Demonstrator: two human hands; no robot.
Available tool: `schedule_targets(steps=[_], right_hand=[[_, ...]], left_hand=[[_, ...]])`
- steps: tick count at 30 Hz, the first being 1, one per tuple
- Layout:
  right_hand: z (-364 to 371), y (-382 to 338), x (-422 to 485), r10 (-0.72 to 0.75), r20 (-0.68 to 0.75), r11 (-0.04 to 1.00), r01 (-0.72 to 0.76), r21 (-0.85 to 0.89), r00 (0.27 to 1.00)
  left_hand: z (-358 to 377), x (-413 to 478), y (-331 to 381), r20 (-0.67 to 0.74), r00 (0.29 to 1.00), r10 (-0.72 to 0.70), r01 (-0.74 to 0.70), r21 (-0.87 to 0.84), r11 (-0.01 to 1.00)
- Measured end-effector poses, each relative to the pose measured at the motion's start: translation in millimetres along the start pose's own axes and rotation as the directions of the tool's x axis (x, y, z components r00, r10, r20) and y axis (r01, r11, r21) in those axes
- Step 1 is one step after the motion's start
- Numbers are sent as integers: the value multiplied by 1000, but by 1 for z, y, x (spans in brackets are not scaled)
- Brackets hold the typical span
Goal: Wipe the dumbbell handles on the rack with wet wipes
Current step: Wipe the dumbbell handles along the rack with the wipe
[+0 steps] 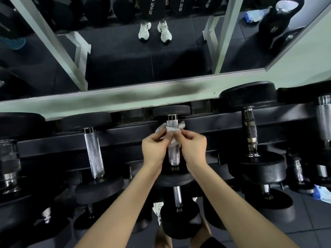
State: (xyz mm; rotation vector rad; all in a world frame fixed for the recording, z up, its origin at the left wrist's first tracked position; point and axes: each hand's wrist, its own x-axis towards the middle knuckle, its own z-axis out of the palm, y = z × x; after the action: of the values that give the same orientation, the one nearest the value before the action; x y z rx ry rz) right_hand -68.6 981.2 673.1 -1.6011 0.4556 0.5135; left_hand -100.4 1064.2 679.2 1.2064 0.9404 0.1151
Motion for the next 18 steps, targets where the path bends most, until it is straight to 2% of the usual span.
schedule_targets(steps=[3, 5, 12, 18], right_hand=[[12, -11, 12, -28, 0, 999, 28, 39, 1000], [10, -8, 11, -42, 36, 999, 41, 32, 998], [-26, 18, -8, -36, 164, 969, 75, -236, 986], [-43, 25, -16, 20, 305, 870, 134, -475, 952]], left_hand=[[3, 10, 8, -38, 999, 32, -31, 25, 999], [-2, 9, 7, -2, 999, 41, -41, 79, 996], [-29, -9, -12, 160, 987, 20, -73, 332, 940], [-48, -12, -20, 304, 951, -55, -135, 568, 812]])
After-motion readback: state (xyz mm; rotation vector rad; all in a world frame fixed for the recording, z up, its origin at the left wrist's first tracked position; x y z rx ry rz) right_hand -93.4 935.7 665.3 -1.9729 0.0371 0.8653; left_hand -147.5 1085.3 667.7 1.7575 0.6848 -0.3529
